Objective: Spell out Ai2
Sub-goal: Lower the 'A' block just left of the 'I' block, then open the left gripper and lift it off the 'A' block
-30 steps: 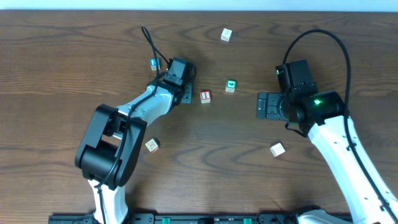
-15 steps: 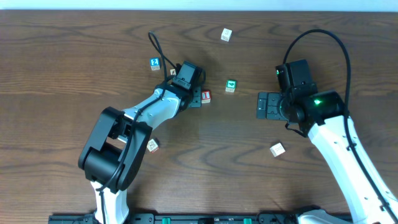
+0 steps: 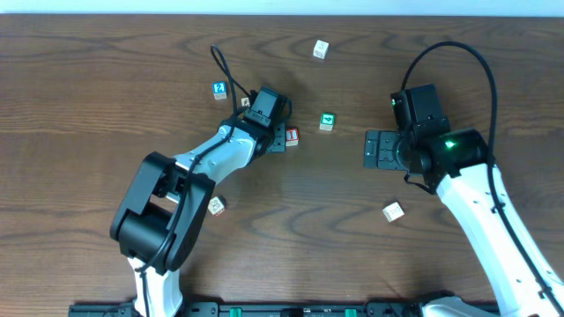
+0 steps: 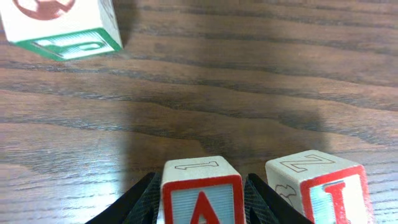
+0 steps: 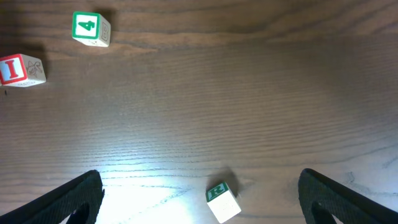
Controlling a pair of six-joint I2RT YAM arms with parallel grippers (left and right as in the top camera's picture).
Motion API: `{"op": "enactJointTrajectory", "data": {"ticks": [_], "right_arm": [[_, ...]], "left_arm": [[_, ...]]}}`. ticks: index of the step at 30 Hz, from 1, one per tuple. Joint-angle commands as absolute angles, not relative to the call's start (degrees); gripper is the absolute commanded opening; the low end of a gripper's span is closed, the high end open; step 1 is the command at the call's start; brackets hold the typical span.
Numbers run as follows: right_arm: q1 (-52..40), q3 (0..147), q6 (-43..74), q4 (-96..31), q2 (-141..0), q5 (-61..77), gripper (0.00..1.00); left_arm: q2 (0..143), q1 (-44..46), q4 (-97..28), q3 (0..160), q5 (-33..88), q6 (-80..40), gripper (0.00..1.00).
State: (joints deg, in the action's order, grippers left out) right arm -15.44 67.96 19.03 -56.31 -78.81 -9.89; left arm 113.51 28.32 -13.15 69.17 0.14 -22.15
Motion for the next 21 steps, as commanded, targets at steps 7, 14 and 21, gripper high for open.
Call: {"op": "enactJointTrajectory", "data": {"ticks": [7,14,21], "right_arm": [[-15.29,67.7,19.68,-56.36,-79.09,-10.52,0.99],[-15.29,67.7,19.68,-56.36,-79.07,-10.52,0.99],[-15.29,67.7,19.7,-56.45,-79.09,-10.5,0.99]], "left_arm": [[106.15,28.1,-16.23,69.28,-4.64,-19.22,0.47],[102.78,28.1,-22.37,69.25,-14.44,-16.73,0.46],[105.84,28.08,-23.94,69.25,-17.52,-16.75,0.45]]}}
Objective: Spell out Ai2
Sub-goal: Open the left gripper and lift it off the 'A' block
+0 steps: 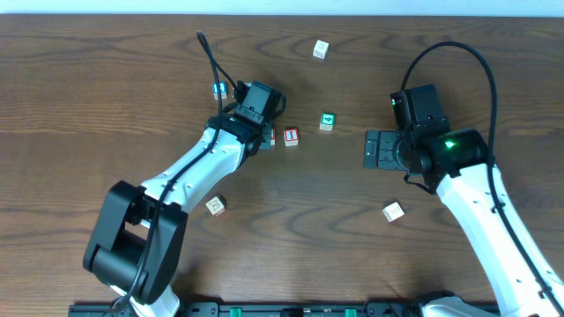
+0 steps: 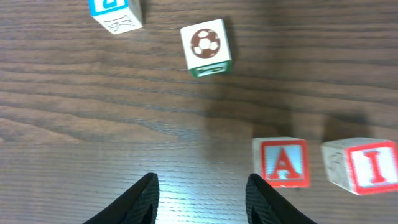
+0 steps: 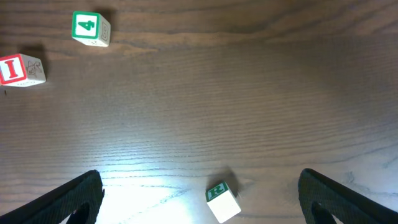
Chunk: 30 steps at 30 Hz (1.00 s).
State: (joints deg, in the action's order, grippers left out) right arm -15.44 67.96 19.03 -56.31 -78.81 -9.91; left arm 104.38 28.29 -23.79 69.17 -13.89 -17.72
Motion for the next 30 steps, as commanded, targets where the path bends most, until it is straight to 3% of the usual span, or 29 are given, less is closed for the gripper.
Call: {"op": "enactJointTrajectory", "data": {"ticks": [1,30], "right_arm": [[-15.29,67.7,19.7,-56.55,-79.09,-10.5,0.99],[-15.29,67.7,19.7,-56.82,-79.07,-10.5,0.99]], "left_arm": [[106.04,28.05,-23.75,69.25,-18.39,-16.97,0.44],[111.26,24.36,-18.22,69.23,-5.8,-18.94,0.46]]}}
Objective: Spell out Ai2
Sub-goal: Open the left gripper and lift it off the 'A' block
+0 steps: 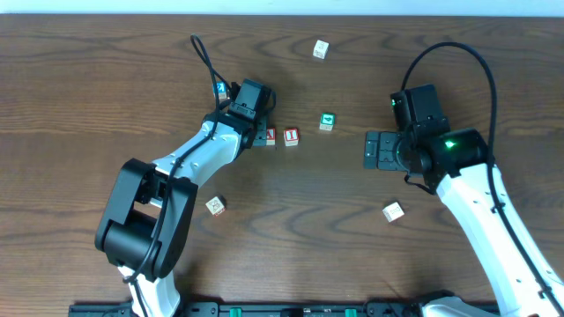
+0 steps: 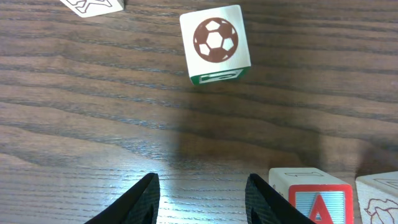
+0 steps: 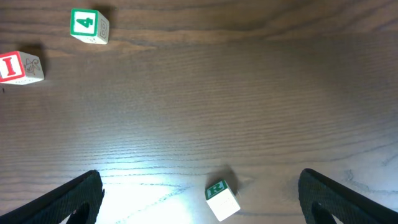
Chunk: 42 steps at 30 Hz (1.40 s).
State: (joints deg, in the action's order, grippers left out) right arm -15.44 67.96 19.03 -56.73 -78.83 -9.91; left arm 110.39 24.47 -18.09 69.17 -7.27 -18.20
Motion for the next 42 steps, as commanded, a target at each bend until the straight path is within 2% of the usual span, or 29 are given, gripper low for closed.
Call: {"op": "enactJointTrajectory", "data": {"ticks": [1,26,42], "right_arm": [[-15.29,67.7,19.7,-56.82,-79.09,-10.5,0.99],[-15.29,67.7,19.7,-56.84,-79.09,-10.5,0.99],[-15.29,67.7,19.7,-56.84,-79.09,-10.5,0.99]], "left_arm": [[111.28,24.36,-18.48,69.23,-5.63,-19.22,0.45],[111.28,24.4,-18.98,69.14,-1.39,-21.91,0.44],[111.28,24.4,-18.28,69.14,-1.5,-21.89,0.51]]}}
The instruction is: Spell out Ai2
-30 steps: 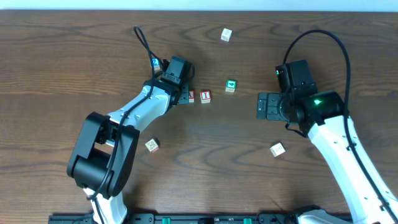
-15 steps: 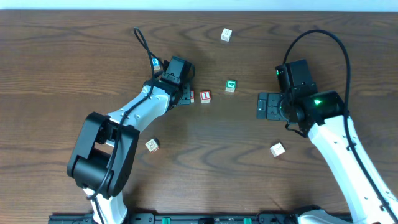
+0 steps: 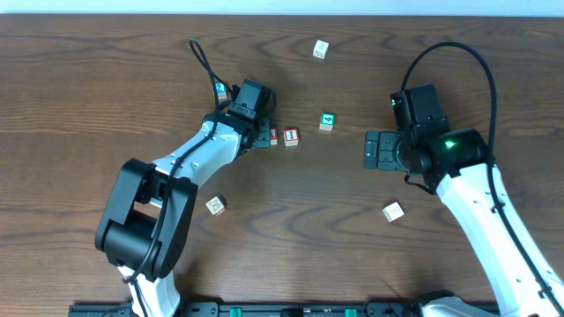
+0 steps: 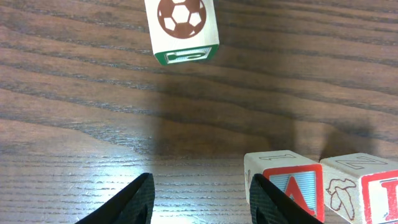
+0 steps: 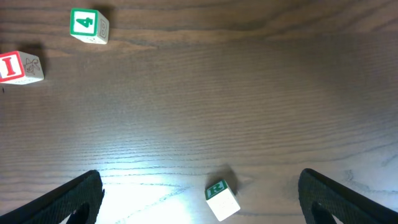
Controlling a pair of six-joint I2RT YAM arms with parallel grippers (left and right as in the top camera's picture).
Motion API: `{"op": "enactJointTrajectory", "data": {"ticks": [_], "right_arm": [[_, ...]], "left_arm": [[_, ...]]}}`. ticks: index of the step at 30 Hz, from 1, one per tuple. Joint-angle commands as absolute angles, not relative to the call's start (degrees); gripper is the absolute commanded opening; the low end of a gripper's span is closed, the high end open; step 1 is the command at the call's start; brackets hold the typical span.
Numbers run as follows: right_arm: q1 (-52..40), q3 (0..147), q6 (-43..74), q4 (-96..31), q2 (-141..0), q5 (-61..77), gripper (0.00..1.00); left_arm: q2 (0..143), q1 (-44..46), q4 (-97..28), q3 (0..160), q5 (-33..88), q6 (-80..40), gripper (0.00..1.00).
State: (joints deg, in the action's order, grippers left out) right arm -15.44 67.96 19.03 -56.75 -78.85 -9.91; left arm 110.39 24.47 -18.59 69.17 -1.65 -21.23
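Observation:
The red A block and red I block stand side by side, apparently touching, A left of I. My left gripper is open and low over the table just left of the A block, with nothing between its fingers; its right finger is against the block's left side. A blue-faced block lies behind the left gripper. My right gripper hovers wide open at the right.
A soccer-ball block lies just ahead of the left gripper. A green 4 block sits right of the I block. A green R block lies below the right gripper. Loose blocks lie at the back and front left.
The left gripper shifted slightly: the soccer-ball block sits higher and further left in its view, the A and I blocks show more. The A block looks closer to the I block. The right arm is unmoved.
At first the A block stood between the left gripper's fingers, beside the I block. Then the gripper was open and higher, with A standing free left of I. Later it was low to the left of A, and now its right finger is against A.

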Motion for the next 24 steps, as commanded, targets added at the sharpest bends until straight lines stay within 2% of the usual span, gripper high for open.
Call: {"op": "enactJointTrajectory", "data": {"ticks": [1,8,24], "right_arm": [[-15.29,67.7,19.7,-56.84,-79.09,-10.5,0.99],[-15.29,67.7,19.7,-56.82,-79.09,-10.5,0.99],[-15.29,67.7,19.7,-56.8,-79.09,-10.5,0.99]], "left_arm": [[111.28,24.4,-18.13,69.14,-1.72,-21.89,0.51],[111.28,24.4,-17.02,69.14,-3.36,-21.87,0.51],[111.28,24.45,-16.34,69.14,1.19,-21.93,0.52]]}}
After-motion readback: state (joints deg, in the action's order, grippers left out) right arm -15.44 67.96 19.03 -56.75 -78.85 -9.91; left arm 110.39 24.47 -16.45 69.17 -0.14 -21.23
